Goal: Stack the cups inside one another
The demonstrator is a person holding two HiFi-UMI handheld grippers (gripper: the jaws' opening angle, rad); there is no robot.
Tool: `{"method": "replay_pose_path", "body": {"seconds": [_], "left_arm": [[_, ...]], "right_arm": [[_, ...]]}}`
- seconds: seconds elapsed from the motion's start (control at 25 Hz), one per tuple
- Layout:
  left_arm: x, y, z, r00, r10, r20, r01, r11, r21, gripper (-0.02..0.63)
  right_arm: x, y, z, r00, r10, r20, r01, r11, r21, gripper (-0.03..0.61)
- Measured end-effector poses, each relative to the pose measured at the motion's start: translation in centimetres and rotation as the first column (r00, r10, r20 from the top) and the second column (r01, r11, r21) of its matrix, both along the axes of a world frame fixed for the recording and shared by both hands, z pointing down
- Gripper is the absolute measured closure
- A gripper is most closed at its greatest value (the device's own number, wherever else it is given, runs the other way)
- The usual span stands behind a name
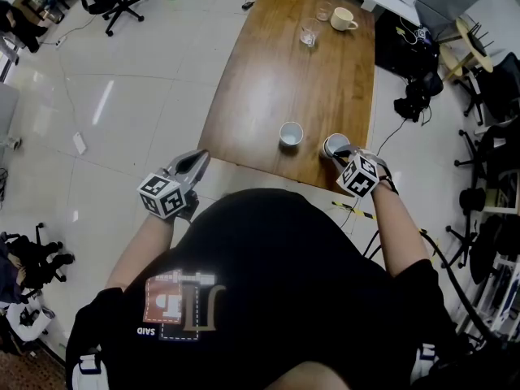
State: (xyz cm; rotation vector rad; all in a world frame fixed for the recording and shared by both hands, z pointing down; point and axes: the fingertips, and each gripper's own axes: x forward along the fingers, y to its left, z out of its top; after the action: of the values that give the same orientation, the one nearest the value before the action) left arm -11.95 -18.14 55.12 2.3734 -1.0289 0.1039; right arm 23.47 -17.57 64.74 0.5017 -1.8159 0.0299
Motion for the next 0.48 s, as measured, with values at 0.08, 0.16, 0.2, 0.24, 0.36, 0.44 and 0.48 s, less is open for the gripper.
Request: {"method": "replay_pose_path", "body": {"seconds": [0.08, 0.16, 0.2, 0.24, 0.36, 0.44, 0.48], "left_arm": [[-0.16, 0.21, 0.09, 1.0, -0.005, 0.002, 0.005, 1.0, -0.004, 0.612], [-0.36, 0.34, 0.19, 1.0, -0.009, 0.004, 0.009, 1.0, -0.007, 0.612], [-0.5, 0.38, 0.25, 1.0, -0.011, 0.005, 0.011, 1.0, -0.009, 0.612], [-0.65, 0.43, 0.32, 1.0, -0.014, 0.005, 0.014, 1.0, -0.011, 0.612], [-1.03, 0.68, 0.52, 1.0, -0.022, 0.006, 0.022, 1.0, -0.017, 0.612], [-1.05, 0.78, 0.54, 1.0, -0.022, 0.005, 0.022, 1.0, -0.02, 0.612], [-1.03, 0.78, 0.53, 1.0, -0.021, 0.003, 0.021, 1.0, -0.019, 0.612]], "right_arm": [[0.23, -0.16, 0.66, 1.0, 0.011, 0.006, -0.011, 1.0, -0.003, 0.548], [0.54, -0.14, 1.02, 1.0, 0.015, 0.008, -0.015, 1.0, -0.013, 0.52], [0.64, -0.09, 1.06, 1.0, 0.015, 0.009, -0.015, 1.0, -0.016, 0.509], [0.7, -0.03, 0.99, 1.0, 0.015, 0.012, -0.015, 1.0, -0.017, 0.509], [0.9, 0.31, 0.87, 1.0, 0.019, 0.023, -0.019, 1.0, -0.018, 0.505], [1.06, 0.59, 0.89, 1.0, 0.019, 0.021, -0.019, 1.0, -0.02, 0.503], [1.05, 0.63, 0.76, 1.0, 0.021, 0.022, -0.021, 1.0, -0.019, 0.503]]}}
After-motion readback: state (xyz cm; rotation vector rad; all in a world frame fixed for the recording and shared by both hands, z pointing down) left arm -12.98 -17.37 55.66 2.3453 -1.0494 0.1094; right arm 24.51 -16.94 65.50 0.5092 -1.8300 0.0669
